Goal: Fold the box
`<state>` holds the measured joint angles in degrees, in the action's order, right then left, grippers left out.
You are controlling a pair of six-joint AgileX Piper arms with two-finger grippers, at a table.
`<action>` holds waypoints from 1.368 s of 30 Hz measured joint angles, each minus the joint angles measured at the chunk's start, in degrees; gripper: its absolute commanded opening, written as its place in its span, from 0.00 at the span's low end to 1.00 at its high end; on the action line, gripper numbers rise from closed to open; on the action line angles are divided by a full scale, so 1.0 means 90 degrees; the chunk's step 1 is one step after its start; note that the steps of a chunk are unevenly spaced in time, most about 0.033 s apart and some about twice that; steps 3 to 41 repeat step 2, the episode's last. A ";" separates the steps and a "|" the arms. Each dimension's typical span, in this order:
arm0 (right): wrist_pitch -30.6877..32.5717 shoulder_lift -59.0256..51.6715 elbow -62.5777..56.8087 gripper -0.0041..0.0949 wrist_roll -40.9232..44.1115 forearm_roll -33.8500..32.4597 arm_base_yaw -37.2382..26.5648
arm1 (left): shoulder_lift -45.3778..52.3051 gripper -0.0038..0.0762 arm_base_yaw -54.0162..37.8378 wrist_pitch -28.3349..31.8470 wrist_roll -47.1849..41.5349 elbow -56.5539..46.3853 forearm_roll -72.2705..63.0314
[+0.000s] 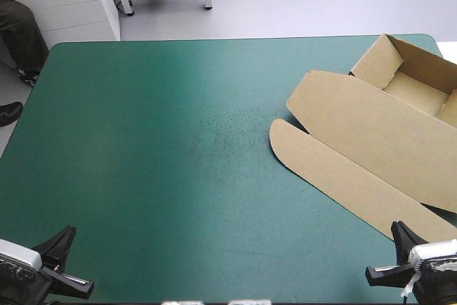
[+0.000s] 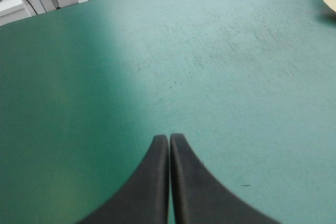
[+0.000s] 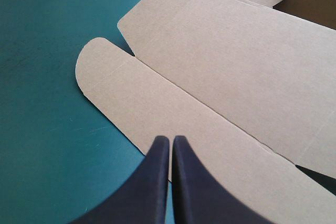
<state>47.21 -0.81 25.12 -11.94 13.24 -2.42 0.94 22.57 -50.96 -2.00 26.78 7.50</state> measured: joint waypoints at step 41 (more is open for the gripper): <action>0.0000 0.0000 -0.0008 0.04 0.0000 0.0000 0.0000 | 0.0000 0.04 0.0000 0.0000 0.0000 0.0000 0.0000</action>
